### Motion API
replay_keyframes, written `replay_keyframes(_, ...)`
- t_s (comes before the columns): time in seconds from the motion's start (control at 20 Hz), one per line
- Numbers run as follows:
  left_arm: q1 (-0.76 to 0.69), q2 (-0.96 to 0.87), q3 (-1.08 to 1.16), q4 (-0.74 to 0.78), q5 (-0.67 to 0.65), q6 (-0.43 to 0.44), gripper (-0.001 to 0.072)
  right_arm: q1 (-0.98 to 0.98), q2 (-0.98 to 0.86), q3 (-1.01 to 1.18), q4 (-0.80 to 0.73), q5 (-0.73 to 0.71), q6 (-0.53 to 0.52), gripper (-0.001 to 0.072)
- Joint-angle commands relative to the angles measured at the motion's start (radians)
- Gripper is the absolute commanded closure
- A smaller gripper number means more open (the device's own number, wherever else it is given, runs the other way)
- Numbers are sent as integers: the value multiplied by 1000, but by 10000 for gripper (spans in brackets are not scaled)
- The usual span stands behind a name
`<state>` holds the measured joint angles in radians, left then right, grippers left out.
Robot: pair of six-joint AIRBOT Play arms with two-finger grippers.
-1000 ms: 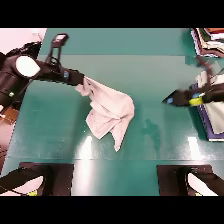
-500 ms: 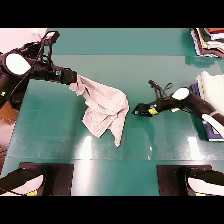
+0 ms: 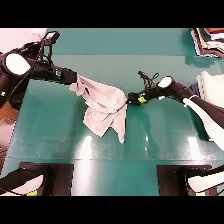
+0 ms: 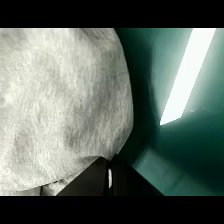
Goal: Fold the shirts.
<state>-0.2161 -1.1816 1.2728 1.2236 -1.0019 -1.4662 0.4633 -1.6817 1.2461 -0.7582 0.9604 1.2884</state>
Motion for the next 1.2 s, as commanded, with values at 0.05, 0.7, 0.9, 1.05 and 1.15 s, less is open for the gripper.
replay_keyframes(0.05,1,30,29,36,-37,0,687,-36,35,141,-128,49,3,701)
replay_keyframes(0.7,-2,312,472,-24,-76,7,687,-227,650,514,-449,288,2,700)
replay_keyframes(0.9,-2,303,356,-9,-250,7,686,-226,738,324,-448,390,23,701)
replay_keyframes(1.05,-2,303,182,30,-360,7,687,-226,800,75,-445,447,58,700)
replay_keyframes(1.15,-2,303,45,30,-378,7,687,-226,847,-92,-438,447,59,700)
